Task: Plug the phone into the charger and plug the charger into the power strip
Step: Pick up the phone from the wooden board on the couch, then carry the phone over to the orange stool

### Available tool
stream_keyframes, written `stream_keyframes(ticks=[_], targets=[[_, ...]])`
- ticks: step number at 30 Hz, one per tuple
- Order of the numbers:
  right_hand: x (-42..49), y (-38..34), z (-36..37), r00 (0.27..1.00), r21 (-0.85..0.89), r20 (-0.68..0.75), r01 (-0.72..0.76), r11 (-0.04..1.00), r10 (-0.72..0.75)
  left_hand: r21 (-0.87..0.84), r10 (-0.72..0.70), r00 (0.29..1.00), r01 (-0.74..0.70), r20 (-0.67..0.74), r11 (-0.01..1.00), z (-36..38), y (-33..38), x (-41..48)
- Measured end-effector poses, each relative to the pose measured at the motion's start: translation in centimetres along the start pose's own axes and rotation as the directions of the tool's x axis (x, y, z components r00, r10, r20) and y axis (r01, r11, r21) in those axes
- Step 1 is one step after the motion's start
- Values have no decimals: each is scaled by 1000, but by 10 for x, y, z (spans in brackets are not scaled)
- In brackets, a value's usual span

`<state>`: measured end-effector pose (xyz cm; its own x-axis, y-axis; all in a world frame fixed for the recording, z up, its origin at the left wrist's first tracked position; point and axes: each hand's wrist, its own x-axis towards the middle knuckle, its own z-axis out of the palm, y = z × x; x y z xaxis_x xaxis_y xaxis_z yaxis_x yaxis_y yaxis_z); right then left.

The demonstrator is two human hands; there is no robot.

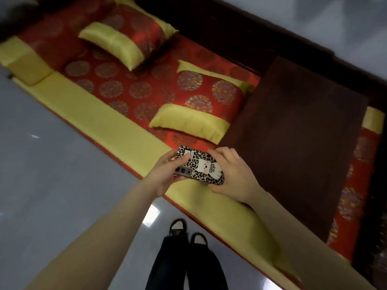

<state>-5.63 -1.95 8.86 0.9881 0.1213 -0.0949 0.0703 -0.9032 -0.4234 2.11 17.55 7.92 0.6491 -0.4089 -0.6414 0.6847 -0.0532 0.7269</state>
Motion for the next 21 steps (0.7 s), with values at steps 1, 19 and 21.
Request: stream_keyframes(ticks=[1, 19, 21], targets=[[13, -19, 4, 998, -6, 26, 62, 998, -62, -44, 12, 999, -14, -51, 999, -22, 0, -14], [271, -465, 140, 632, -9, 402, 726, 687, -663, -405, 14, 790, -329, -612, 853, -463, 8, -196], [295, -506, 151, 630, 10, 382, 729, 684, -677, -412, 9, 766, -355, -642, 839, -505, 25, -203]])
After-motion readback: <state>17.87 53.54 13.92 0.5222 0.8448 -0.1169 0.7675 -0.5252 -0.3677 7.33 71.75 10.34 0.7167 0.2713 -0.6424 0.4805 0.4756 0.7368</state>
